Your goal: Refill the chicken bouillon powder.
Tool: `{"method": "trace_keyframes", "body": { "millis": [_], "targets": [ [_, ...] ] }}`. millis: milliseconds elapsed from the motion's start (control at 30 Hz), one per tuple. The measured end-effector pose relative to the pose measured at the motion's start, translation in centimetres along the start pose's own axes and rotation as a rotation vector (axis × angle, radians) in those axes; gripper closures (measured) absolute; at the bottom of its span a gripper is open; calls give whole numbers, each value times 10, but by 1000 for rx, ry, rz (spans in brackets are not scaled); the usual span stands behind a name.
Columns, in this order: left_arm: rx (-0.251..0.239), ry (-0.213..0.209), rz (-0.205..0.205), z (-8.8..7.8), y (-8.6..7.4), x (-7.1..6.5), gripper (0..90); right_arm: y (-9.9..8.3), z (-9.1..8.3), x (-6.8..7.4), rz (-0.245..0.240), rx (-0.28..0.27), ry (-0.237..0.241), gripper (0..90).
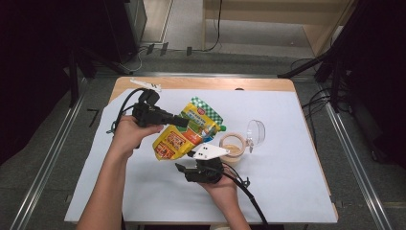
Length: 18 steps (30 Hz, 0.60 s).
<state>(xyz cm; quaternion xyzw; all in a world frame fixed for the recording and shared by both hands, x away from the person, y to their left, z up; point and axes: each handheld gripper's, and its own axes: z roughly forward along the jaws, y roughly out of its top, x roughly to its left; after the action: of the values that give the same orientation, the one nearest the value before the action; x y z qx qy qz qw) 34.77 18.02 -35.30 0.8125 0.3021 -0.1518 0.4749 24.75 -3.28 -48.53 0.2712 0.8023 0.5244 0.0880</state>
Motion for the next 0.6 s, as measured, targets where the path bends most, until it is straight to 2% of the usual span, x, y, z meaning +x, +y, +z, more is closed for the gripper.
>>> {"method": "trace_keyframes", "body": {
  "millis": [100,333,600],
  "targets": [
    [-26,13,-13,-7,-2,4,889,2,-3,0,8,-9,9,429],
    [-100,52,-37,-20,-6,17,890,3,-7,1,12,21,21,427],
    [-115,109,-74,-21,-9,37,891,3,-12,2,23,38,48,427]
  ]
}}
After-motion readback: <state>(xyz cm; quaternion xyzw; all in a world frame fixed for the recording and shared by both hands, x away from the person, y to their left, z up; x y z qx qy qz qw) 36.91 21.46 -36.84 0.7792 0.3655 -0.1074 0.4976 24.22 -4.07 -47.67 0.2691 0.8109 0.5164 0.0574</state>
